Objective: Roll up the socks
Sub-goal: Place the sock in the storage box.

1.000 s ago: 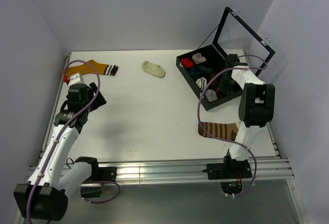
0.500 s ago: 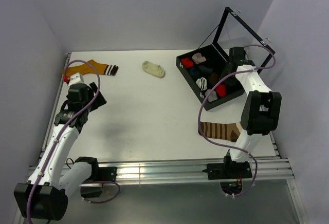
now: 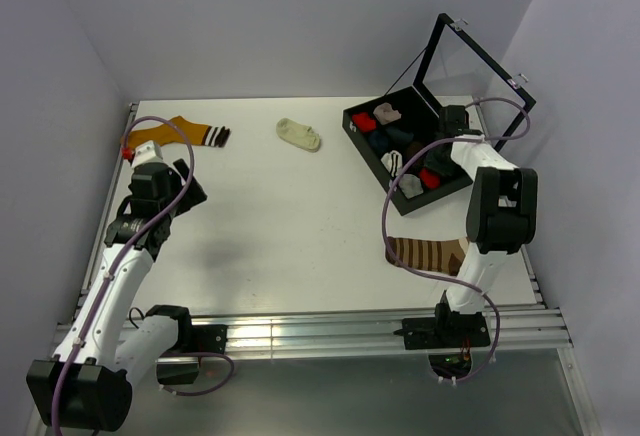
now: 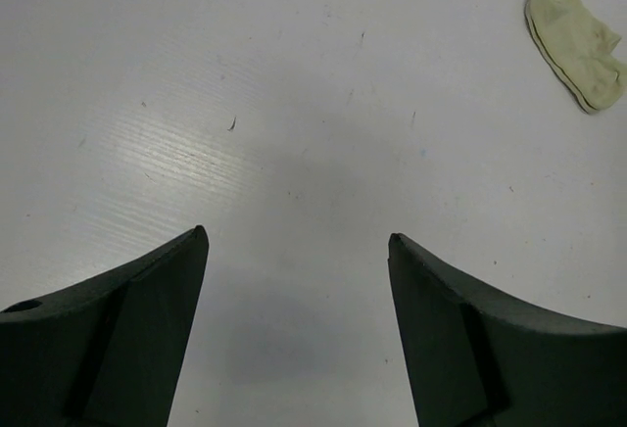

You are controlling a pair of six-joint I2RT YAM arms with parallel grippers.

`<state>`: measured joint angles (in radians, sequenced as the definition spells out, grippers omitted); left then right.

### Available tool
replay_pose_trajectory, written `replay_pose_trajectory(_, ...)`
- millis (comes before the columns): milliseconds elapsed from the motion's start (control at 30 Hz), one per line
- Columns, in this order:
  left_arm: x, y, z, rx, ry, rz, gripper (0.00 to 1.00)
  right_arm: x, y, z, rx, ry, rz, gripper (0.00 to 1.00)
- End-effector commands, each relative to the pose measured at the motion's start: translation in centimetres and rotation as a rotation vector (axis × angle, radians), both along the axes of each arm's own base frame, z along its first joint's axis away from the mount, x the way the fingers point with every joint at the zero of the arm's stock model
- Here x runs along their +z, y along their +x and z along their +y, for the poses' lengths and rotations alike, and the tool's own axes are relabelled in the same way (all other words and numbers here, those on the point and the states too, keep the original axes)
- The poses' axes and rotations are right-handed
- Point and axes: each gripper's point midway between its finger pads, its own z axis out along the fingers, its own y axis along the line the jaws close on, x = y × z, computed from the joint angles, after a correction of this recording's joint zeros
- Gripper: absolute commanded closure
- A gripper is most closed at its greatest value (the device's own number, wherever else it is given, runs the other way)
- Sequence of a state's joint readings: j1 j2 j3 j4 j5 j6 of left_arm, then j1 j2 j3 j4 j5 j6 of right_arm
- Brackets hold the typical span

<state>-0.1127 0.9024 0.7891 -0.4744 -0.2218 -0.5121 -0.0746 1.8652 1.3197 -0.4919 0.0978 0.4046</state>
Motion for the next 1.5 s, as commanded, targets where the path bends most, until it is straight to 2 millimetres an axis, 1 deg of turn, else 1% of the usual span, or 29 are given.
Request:
replay_pose_trajectory(0, 1.4, 0.4, -0.4, -0.030, -0.003, -0.063, 0.20, -0.4, -0.2, -0.8, -0.044, -0.015, -0.004, 0.77)
replay_pose_trajectory(100, 1.3, 0.5, -0.5, -0.039, -0.001, -0.062, 0.20, 0.8, 0.5, -0.8, -0.040, -0.010, -0.030, 0.76)
replay_pose_trajectory(200, 1.3, 0.7, -0.7, -0.059, -0.001, -0.067, 0.20, 4.9, 1.9, -0.4, -0.026, 0.002, -0.137, 0.73)
replay_pose_trajectory(267, 1.4, 0.8, -1.1, -0.080, -0.011, -0.076, 0.20, 8.3, 2.3, -0.1, -0.013, 0.014, -0.216, 0.68)
replay_pose_trajectory(300, 1.7, 0.9, -1.3, -0.086, -0.016, -0.091, 0.19, 11.2, 2.6, 0.0, -0.008, 0.014, -0.282, 0.66)
replay_pose_trajectory(433, 2.0, 1.8, -1.9, -0.096, -0.047, -0.107, 0.19, 17.9, 2.3, 1.0, 0.032, 0.034, -0.443, 0.54)
replay_pose_trajectory(467, 2.1, 2.3, -2.1, -0.095, -0.060, -0.105, 0.19, 19.0, 2.1, 1.8, 0.063, 0.061, -0.479, 0.50)
replay_pose_trajectory(500, 2.4, 2.7, -2.4, -0.102, -0.070, -0.110, 0.19, 21.2, 1.6, 2.3, 0.086, 0.075, -0.538, 0.49)
replay_pose_trajectory(600, 2.5, 4.0, -2.9, -0.105, -0.096, -0.091, 0.20, 23.8, 0.7, 5.5, 0.212, 0.187, -0.648, 0.44)
replay_pose_trajectory(767, 2.2, 6.4, -3.9, -0.115, -0.143, -0.061, 0.21, 24.2, -0.5, 9.7, 0.334, 0.268, -0.673, 0.43)
replay_pose_trajectory(800, 2.3, 6.8, -4.4, -0.123, -0.148, -0.063, 0.21, 24.2, -0.8, 10.0, 0.341, 0.275, -0.674, 0.43)
replay_pose_trajectory(833, 2.8, 7.6, -4.8, -0.131, -0.152, -0.081, 0.22, 24.1, -1.1, 11.2, 0.368, 0.290, -0.670, 0.43)
replay_pose_trajectory(867, 2.0, 8.3, -5.1, -0.126, -0.150, -0.059, 0.22, 23.4, -1.5, 12.0, 0.381, 0.306, -0.654, 0.43)
replay_pose_trajectory(933, 2.3, 9.5, -6.9, -0.163, -0.146, -0.063, 0.23, 23.3, -2.2, 12.5, 0.391, 0.319, -0.652, 0.43)
replay_pose_trajectory(1000, 1.0, 11.0, -9.0, -0.198, -0.134, -0.031, 0.23, 22.9, -3.1, 13.1, 0.405, 0.345, -0.651, 0.43)
replay_pose_trajectory(1033, 1.9, 12.0, -10.0, -0.213, -0.133, -0.053, 0.23, 22.8, -3.5, 13.4, 0.417, 0.362, -0.653, 0.42)
replay_pose_trajectory(1067, 0.7, 13.1, -10.9, -0.229, -0.121, -0.038, 0.24, 22.2, -3.9, 13.7, 0.418, 0.379, -0.652, 0.42)
replay_pose_trajectory(1100, 0.6, 13.5, -12.6, -0.265, -0.115, -0.042, 0.25, 22.8, -4.4, 13.7, 0.421, 0.382, -0.671, 0.42)
replay_pose_trajectory(1133, 1.6, 14.6, -13.5, -0.281, -0.111, -0.074, 0.25, 22.2, -4.9, 14.0, 0.428, 0.395, -0.663, 0.41)
replay_pose_trajectory(1167, 0.6, 15.8, -14.7, -0.311, -0.097, -0.072, 0.26, 22.7, -5.4, 14.1, 0.434, 0.402, -0.677, 0.41)
replay_pose_trajectory(1200, 0.5, 16.3, -16.3, -0.347, -0.092, -0.081, 0.27, 22.5, -5.7, 14.2, 0.438, 0.406, -0.672, 0.41)
replay_pose_trajectory(1233, 1.7, 17.3, -17.5, -0.375, -0.092, -0.115, 0.28, 21.9, -6.1, 14.2, 0.438, 0.409, -0.655, 0.41)
replay_pose_trajectory(1267, 0.0, 18.2, -18.5, -0.405, -0.060, -0.091, 0.28, 21.7, -6.4, 14.3, 0.444, 0.411, -0.650, 0.41)
replay_pose_trajectory(1300, -0.1, 18.7, -20.0, -0.439, -0.049, -0.101, 0.30, 21.6, -6.8, 14.5, 0.452, 0.418, -0.649, 0.41)
replay_pose_trajectory(1333, 1.2, 19.8, -21.3, -0.468, -0.044, -0.135, 0.31, 21.2, -7.2, 14.7, 0.460, 0.427, -0.639, 0.41)
replay_pose_trajectory(1367, -0.7, 20.6, -22.2, -0.497, -0.017, -0.108, 0.33, 20.9, -7.5, 14.8, 0.469, 0.433, -0.633, 0.41)
replay_pose_trajectory(1400, -0.9, 20.8, -23.5, -0.529, -0.010, -0.112, 0.35, 20.9, -8.0, 15.1, 0.486, 0.446, -0.633, 0.41)
replay_pose_trajectory(1433, 0.2, 21.8, -24.6, -0.548, -0.010, -0.149, 0.36, 20.2, -8.3, 15.3, 0.493, 0.454, -0.615, 0.41)
replay_pose_trajectory(1467, -1.5, 22.4, -25.2, -0.563, 0.010, -0.129, 0.38, 20.1, -8.7, 15.5, 0.503, 0.456, -0.612, 0.41)
